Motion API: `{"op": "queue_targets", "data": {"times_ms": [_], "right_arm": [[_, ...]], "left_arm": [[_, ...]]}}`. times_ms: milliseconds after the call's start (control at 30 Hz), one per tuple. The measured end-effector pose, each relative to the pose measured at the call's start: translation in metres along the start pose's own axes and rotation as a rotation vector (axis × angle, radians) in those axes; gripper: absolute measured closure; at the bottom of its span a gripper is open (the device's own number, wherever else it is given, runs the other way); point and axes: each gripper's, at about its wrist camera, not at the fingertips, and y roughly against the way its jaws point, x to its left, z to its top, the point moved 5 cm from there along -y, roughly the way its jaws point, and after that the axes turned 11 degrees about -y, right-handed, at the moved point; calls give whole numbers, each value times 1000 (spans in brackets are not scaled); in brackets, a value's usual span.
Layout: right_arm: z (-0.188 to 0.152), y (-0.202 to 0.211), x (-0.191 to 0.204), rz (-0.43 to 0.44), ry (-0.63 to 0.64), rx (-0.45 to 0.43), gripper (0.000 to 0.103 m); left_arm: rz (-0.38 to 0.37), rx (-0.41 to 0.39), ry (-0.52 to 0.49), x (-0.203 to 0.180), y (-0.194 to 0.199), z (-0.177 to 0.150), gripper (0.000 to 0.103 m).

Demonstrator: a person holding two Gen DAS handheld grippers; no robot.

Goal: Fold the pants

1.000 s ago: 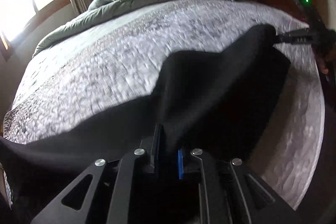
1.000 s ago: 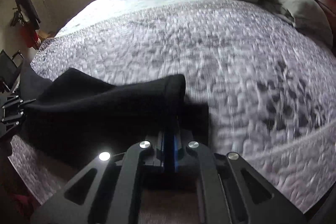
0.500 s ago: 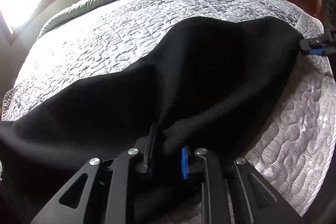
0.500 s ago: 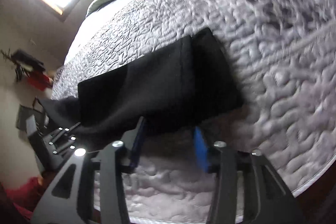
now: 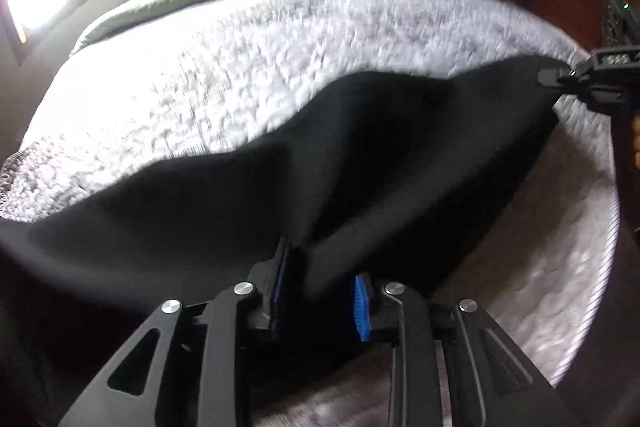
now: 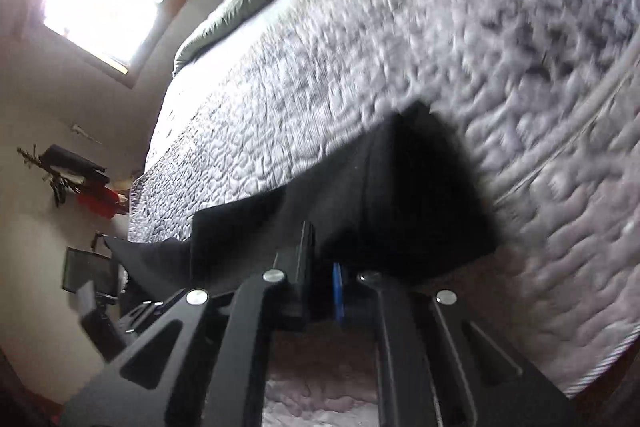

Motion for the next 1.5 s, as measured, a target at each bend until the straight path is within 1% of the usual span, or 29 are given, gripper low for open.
{"op": "queue_targets", "data": {"times_ms": [67, 100, 167, 200, 267, 300, 333, 400, 433, 467, 500, 533, 600, 667, 767, 800, 833, 900, 933, 967, 1033, 1100, 1200, 1267, 1333, 1400, 1433, 1467, 1500], "right_arm": [[0, 4, -9, -36, 15, -16, 97], [-1, -2, -17, -85, 15, -9, 96], [-3, -18, -35, -171, 25, 16, 97], [-6, -28, -41, -183, 21, 33, 96], [-10, -31, -45, -187, 11, 30, 95], [-12, -25, -43, -187, 3, 18, 88], [-12, -20, -42, -195, 1, 9, 75], [-15, 0, -34, -294, 18, -45, 63], [-17, 14, -24, -351, 51, -90, 63], [-20, 25, -11, -375, 96, -133, 63], [-24, 32, 2, -368, 137, -160, 62], [-30, 34, 21, -330, 177, -163, 58], [-40, 19, 53, -242, 243, -110, 54], [-53, -10, 76, -198, 292, -40, 54], [-68, -67, 72, -251, 246, 98, 56], [-71, -79, 67, -298, 226, 117, 56], [-76, -89, 60, -365, 216, 127, 56], [-82, -94, 58, -400, 224, 113, 55], [-82, -94, 59, -414, 232, 109, 55], [-82, -94, 60, -423, 233, 109, 55], [-80, -95, 58, -424, 215, 107, 55], [-82, -97, 57, -417, 208, 102, 55], [-87, -95, 59, -416, 208, 95, 55], [-89, -96, 59, -412, 206, 92, 55], [-87, -98, 58, -404, 205, 95, 55], [-85, -97, 58, -400, 203, 100, 55], [-85, -94, 56, -398, 202, 102, 55], [-85, -94, 56, -399, 202, 103, 55], [-85, -94, 56, -400, 204, 103, 55]], "left_arm": [[4, -13, -2, -12, 5, 0, 77], [2, -8, -10, -18, 3, -1, 77], [3, 40, -33, -30, -15, -8, 76], [4, 52, -33, -32, -22, -10, 75], [12, 32, -23, -33, -26, -12, 74], [13, 30, -23, -33, -26, -12, 74], [9, 30, -19, -33, -26, -11, 73], [-11, 29, 2, -30, -26, -11, 72], [-21, 28, 12, -28, -27, -11, 71], [-29, 28, 23, -25, -28, -10, 70], [-35, 27, 32, -25, -28, -10, 70], [-39, 26, 38, -25, -29, -8, 69], [-40, 26, 40, -24, -31, -9, 67], [-44, 23, 46, -23, -31, -9, 66], [-66, 17, 78, -17, -27, -11, 63], [-74, 17, 94, -14, -23, -11, 63], [-85, 22, 122, -10, -17, -13, 59], [-102, 14, 187, 2, 0, -18, 45], [-88, 7, 241, 15, 13, -24, 29], [-67, 4, 290, 29, 23, -30, 21], [-50, 3, 405, 64, 37, -46, 21], [-25, 30, 527, 104, 41, -63, 21], [-44, 78, 695, 155, 33, -84, 21], [-81, 91, 794, 182, 24, -92, 21], [-126, 81, 865, 200, 16, -96, 21], [-148, 78, 901, 211, 11, -95, 24], [-162, 93, 911, 215, 6, -95, 38], [-191, 103, 925, 217, 1, -95, 72], [-208, 109, 939, 217, -2, -96, 84]]}}
